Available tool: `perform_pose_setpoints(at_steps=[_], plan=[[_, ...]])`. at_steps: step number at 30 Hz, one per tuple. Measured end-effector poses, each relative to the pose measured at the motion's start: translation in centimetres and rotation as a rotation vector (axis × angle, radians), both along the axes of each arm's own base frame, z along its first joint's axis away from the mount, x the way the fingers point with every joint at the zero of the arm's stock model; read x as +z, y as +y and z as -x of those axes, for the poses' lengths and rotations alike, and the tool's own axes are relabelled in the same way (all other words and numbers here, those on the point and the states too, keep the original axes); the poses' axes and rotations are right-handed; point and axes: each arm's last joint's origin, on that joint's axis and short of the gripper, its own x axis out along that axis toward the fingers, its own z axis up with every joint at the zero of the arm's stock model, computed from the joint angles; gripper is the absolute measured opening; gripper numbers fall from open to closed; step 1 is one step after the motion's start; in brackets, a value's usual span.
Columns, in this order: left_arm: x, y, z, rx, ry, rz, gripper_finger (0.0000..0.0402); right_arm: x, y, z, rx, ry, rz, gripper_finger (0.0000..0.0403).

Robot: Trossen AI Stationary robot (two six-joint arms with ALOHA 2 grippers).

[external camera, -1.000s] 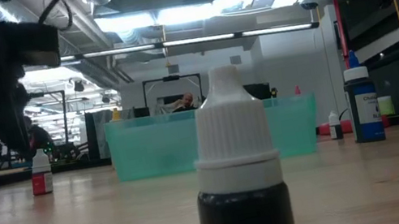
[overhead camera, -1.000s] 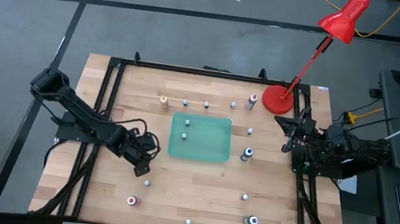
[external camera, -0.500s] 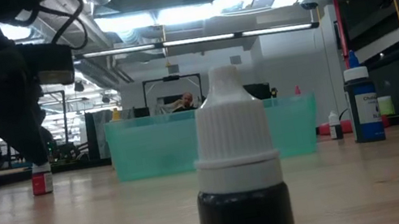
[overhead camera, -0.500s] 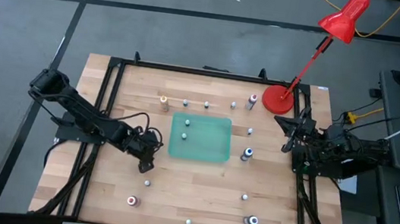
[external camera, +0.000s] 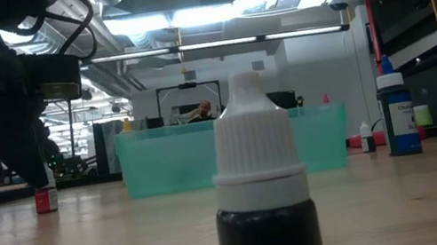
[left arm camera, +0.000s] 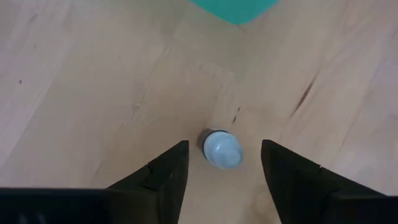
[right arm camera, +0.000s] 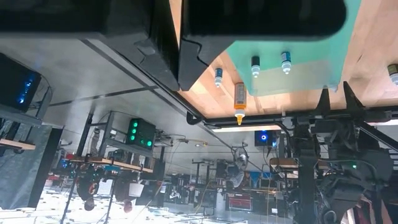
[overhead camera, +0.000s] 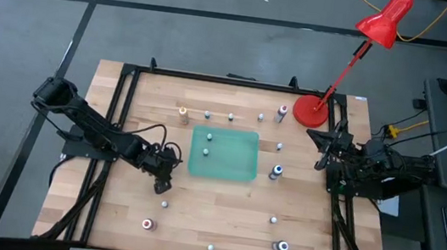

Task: Pick & Place food coloring
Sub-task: Put the small red food coloring bottle into the green bin

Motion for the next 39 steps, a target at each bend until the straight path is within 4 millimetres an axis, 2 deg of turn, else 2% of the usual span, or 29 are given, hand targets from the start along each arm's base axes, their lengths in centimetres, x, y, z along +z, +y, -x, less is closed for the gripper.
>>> perform_pose_setpoints(at_steps=[10,15,19,32,39], plan=[[-0.01,-0.09,0.01,-0.005,0.008,0.029,0.0106,0.0,0.0,0.0,0.0,0.002,0.004,0.0012],[0.0,-0.08,0.0,-0.003,0.006,0.026,0.0085,0.0,0.0,0.0,0.0,0.002,0.004,0.0012],[0.05,-0.13,-0.13,-0.01,-0.008,0.03,0.0091,0.0,0.0,0.0,0.0,0.002,0.004,0.0012],[0.11,-0.12,-0.24,-0.008,-0.025,0.019,0.0159,0.0,0.0,0.0,0.0,0.001,0.001,0.0012],[0.18,-0.15,-0.39,-0.003,-0.044,0.018,0.0153,-0.16,0.0,0.0,0.0,0.017,0.003,0.0012]])
